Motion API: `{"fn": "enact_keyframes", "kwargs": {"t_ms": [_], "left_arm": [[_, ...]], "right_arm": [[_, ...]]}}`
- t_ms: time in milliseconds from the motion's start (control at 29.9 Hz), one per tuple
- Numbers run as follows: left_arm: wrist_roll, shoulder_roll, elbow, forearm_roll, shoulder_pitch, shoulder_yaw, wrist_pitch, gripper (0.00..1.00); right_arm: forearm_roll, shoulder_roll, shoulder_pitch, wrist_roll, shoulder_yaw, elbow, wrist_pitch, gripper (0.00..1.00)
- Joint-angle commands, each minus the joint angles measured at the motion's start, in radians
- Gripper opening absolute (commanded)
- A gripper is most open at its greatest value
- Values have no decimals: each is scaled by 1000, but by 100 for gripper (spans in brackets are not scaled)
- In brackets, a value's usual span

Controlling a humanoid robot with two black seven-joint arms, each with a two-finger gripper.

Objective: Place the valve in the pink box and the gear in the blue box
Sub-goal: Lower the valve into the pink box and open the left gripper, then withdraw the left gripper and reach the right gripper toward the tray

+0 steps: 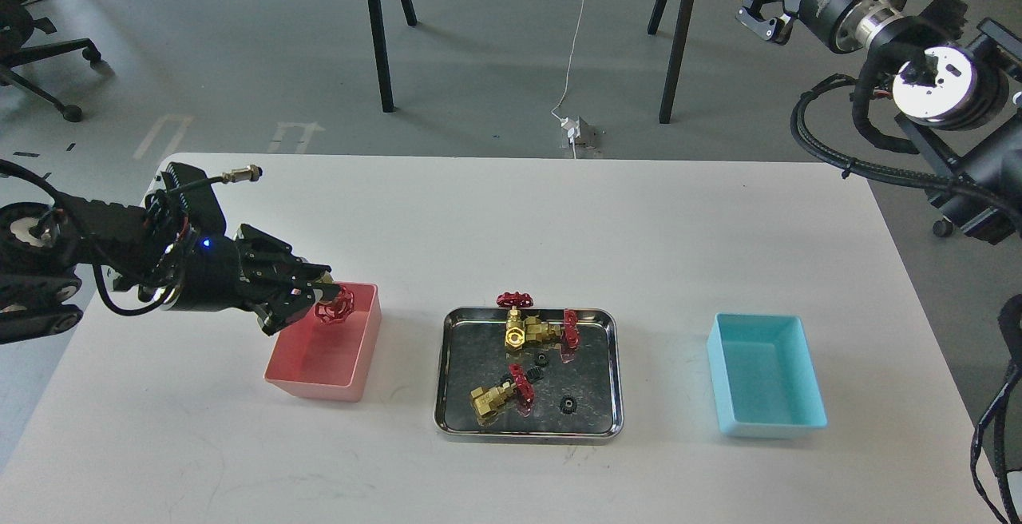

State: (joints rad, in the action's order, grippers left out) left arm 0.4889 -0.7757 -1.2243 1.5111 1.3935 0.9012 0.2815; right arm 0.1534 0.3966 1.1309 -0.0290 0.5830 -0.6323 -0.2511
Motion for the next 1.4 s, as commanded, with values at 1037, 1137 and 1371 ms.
{"fn": "enact_keyframes", "kwargs": {"t_ms": [1037, 1137, 1371], "left_arm": [[0, -252, -133, -193, -134, -632, -201, 87], [0, -306, -237, -560, -152, -741, -255, 92], [0, -255, -343, -1037, -157, -872, -274, 94]], "right_arm": [[-966, 97, 252, 1, -659, -552, -125, 99], [-1129, 33, 378, -5, -888, -645, -125, 99], [-1311, -181, 566, -6, -1232, -817, -135, 99]]}}
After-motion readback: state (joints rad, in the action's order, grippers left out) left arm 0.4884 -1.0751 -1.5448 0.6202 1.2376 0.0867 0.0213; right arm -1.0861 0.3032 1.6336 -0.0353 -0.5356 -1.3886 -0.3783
